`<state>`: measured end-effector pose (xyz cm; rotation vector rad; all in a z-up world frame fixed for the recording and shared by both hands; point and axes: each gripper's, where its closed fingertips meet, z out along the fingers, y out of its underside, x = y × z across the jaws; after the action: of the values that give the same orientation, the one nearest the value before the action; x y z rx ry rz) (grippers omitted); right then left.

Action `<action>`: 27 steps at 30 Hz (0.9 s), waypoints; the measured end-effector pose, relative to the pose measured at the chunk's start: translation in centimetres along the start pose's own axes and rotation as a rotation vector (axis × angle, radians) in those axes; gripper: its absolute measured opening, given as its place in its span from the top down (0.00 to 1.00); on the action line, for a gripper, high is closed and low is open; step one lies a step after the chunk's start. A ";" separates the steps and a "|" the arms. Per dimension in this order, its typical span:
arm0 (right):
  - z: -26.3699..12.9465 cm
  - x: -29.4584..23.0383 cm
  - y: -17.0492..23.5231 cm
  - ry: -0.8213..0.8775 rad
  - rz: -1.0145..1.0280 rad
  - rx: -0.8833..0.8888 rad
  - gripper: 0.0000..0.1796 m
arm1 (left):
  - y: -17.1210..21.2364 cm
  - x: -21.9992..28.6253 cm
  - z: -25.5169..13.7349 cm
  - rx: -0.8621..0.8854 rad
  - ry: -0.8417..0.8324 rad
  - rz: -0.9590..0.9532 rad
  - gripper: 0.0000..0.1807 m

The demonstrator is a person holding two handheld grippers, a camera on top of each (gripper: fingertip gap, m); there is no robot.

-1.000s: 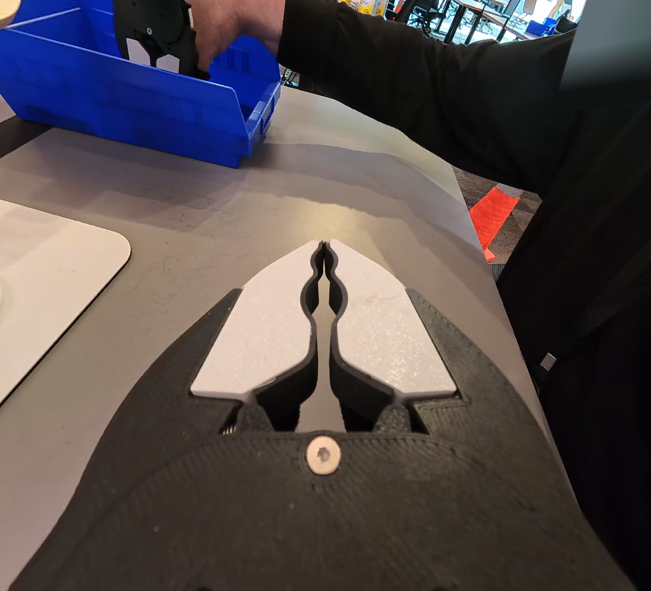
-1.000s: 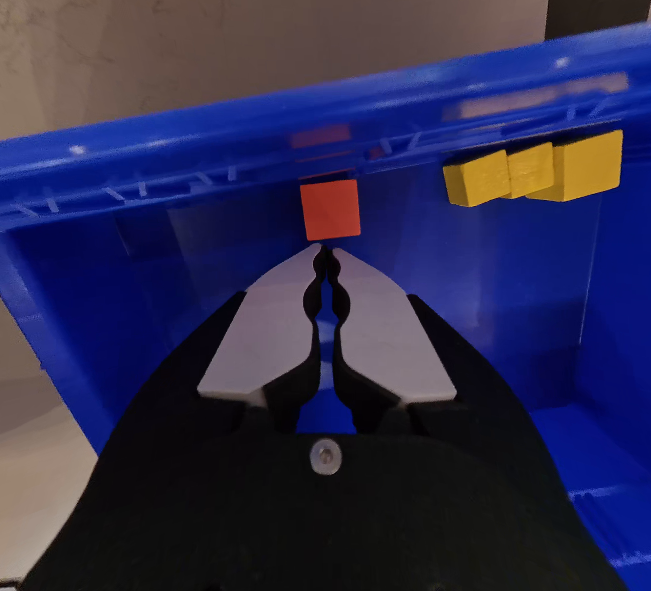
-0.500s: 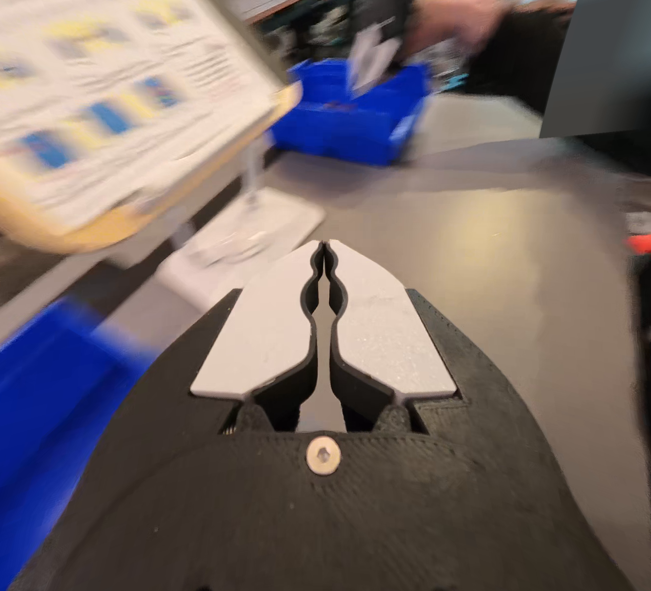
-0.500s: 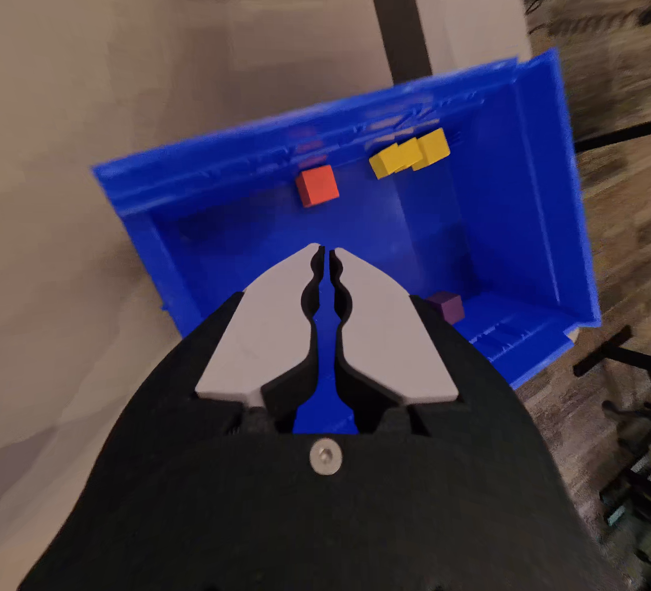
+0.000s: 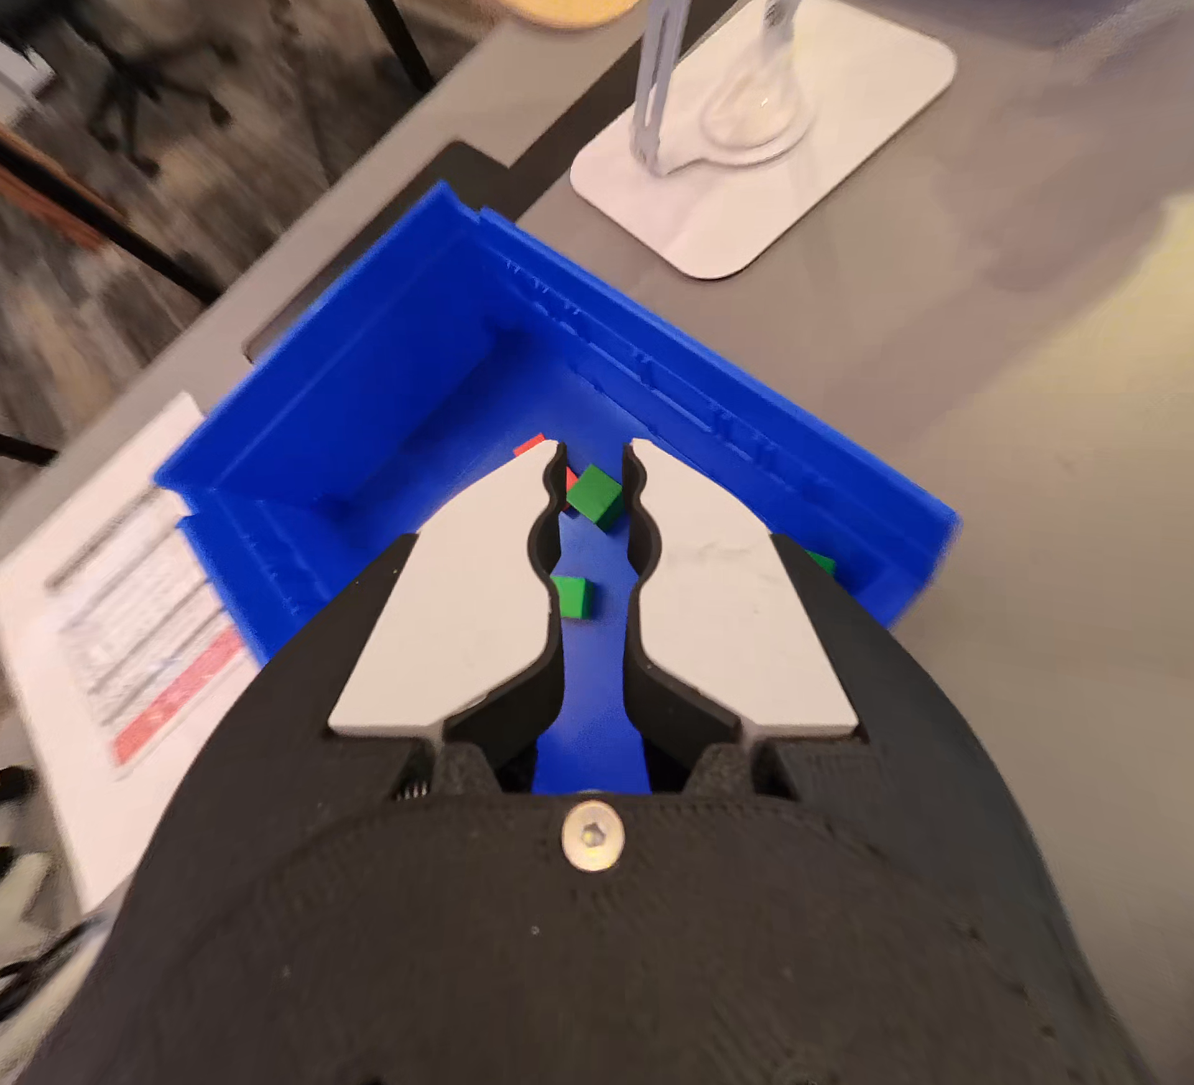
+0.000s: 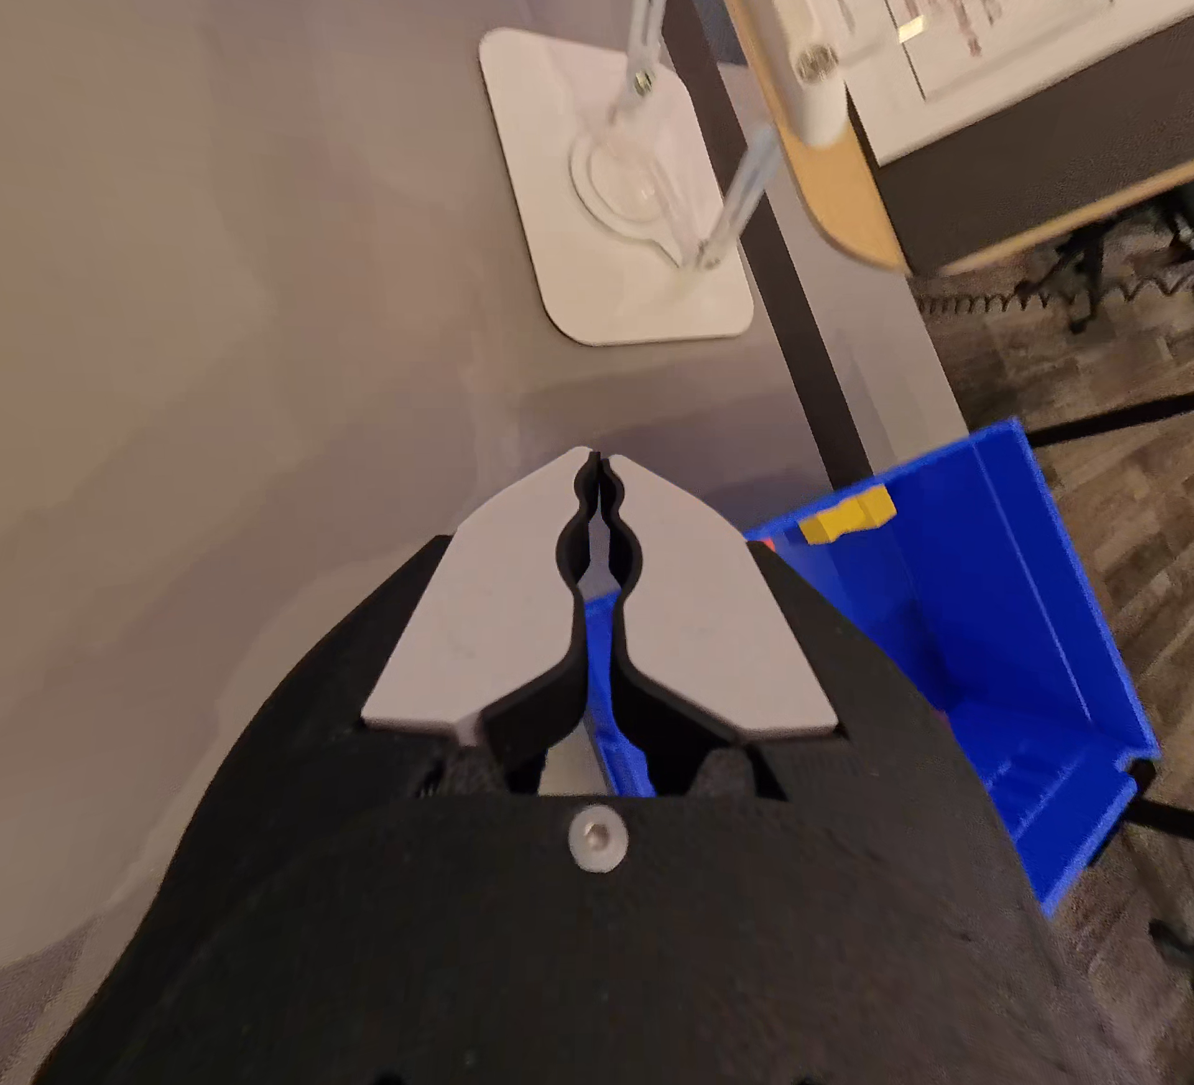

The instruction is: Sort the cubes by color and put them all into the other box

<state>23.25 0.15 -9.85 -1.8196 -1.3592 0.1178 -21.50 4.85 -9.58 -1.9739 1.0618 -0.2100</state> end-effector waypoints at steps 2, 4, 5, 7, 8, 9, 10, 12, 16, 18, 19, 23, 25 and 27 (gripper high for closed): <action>0.3 -1.5 -1.8 -0.005 -0.015 0.038 1.00 | 0.6 -1.0 2.3 -0.047 0.033 -0.072 0.87; 0.6 -2.8 -3.2 -0.012 -0.027 0.062 1.00 | 1.3 -2.0 4.7 -0.097 0.061 -0.151 0.86; 0.9 -3.3 -3.7 -0.018 -0.035 0.071 1.00 | 1.8 -2.3 5.9 -0.132 0.070 -0.185 0.84; 1.4 -4.2 -4.1 -0.027 -0.044 0.064 1.00 | 2.9 -3.2 8.1 -0.194 0.067 -0.242 0.82; 1.6 -4.4 -4.2 -0.029 -0.053 0.061 1.00 | 3.4 -3.6 9.1 -0.219 0.054 -0.262 0.80; 1.8 -4.6 -4.2 -0.030 -0.057 0.061 1.00 | 4.2 -3.9 9.9 -0.262 0.047 -0.290 0.75; 1.9 -4.7 -4.2 -0.031 -0.059 0.057 1.00 | 5.0 -4.1 10.7 -0.305 0.041 -0.327 0.67; 2.0 -4.8 -4.1 -0.030 -0.066 0.056 1.00 | 6.2 -4.3 11.9 -0.366 0.033 -0.352 0.66; 2.0 -4.8 -3.6 -0.037 -0.068 0.055 1.00 | 7.8 -4.3 13.0 -0.480 0.016 -0.346 0.69; 1.9 -4.8 -3.3 -0.038 -0.071 0.051 1.00 | 7.8 -4.2 13.2 -0.498 0.016 -0.323 0.83; 1.8 -4.8 -3.3 -0.036 -0.073 0.051 1.00 | 7.9 -4.2 13.3 -0.513 0.015 -0.315 0.86; 1.4 -4.6 -3.4 -0.022 -0.073 0.065 1.00 | 7.9 -4.8 13.5 -0.509 -0.001 -0.288 0.88; 1.0 -4.3 -3.8 -0.003 -0.082 0.081 1.00 | 6.4 -5.5 12.6 -0.416 -0.003 -0.311 0.88; 0.4 -4.3 -5.1 0.017 -0.102 0.138 1.00 | 4.0 -6.1 10.7 -0.286 -0.003 -0.327 0.88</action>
<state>17.44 -2.89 -8.40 -1.6307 -1.3939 0.1387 -22.40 14.88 -17.70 -2.4025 0.7940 -0.2410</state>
